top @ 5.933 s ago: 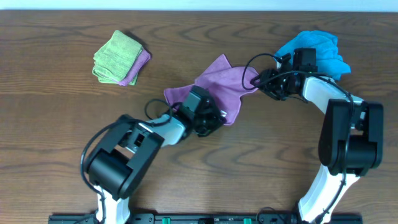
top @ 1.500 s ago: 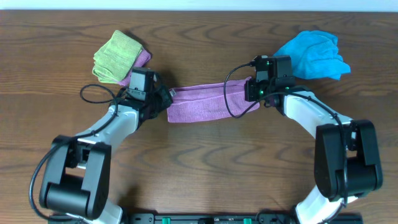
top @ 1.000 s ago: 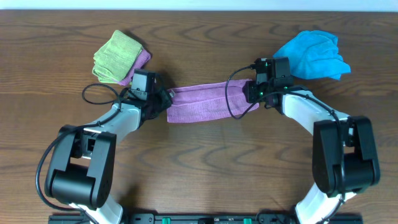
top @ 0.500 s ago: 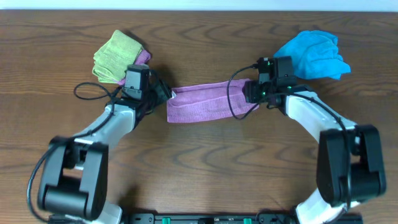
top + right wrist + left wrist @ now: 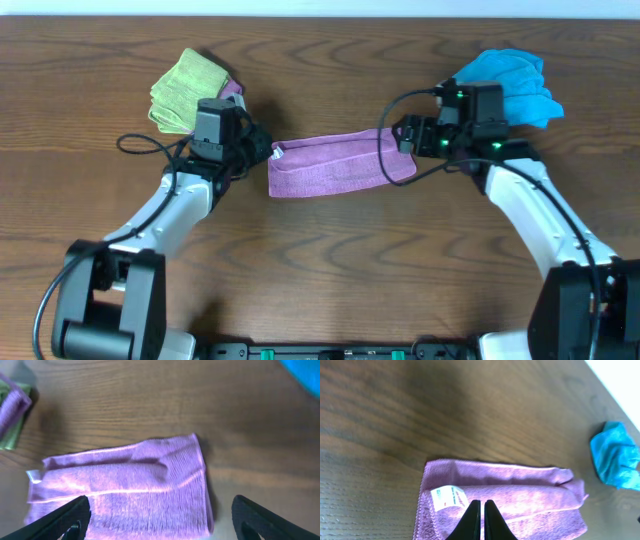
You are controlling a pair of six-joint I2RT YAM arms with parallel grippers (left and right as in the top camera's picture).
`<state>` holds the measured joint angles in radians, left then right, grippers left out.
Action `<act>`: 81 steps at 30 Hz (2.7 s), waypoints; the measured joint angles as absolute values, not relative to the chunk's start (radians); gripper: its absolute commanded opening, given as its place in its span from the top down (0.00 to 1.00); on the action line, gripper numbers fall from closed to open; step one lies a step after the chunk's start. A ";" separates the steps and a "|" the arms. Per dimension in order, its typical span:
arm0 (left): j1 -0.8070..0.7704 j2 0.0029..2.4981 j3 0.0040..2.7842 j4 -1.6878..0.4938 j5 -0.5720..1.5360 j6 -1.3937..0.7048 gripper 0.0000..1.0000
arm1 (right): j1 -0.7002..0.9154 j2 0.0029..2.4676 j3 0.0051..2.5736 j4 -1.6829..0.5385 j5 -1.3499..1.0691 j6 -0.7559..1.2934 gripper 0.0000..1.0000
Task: Fold the cloth
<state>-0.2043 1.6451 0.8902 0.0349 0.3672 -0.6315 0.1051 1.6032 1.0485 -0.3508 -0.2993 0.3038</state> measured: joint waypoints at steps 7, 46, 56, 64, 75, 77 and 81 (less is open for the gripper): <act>-0.244 1.723 0.890 0.047 0.372 -0.631 0.94 | 0.000 1.603 0.977 -0.331 -0.437 0.363 0.14; -0.331 1.843 0.890 0.064 0.333 -0.631 0.94 | 0.045 1.753 0.660 0.276 -0.569 0.701 0.19; -0.331 1.843 0.890 0.060 0.333 -0.631 0.94 | 0.100 1.837 0.669 0.451 -0.508 0.725 0.34; -0.331 1.843 0.891 0.036 0.334 -0.632 0.94 | 0.111 1.913 0.672 0.574 -0.452 0.711 0.76; -0.331 1.843 0.897 0.026 0.340 -0.632 0.94 | 0.117 1.938 0.661 0.710 -0.442 0.667 0.99; -0.331 1.843 0.900 0.020 0.340 -0.631 0.94 | 0.117 1.937 0.661 0.714 -0.450 0.661 0.99; -0.331 1.843 0.917 0.004 0.340 -0.631 0.94 | 0.117 1.918 0.661 0.712 -0.462 0.641 0.98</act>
<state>-0.3313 1.8435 0.9173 0.0036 0.3405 -0.6312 0.1165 1.9179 0.6609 0.7120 -0.4618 0.6415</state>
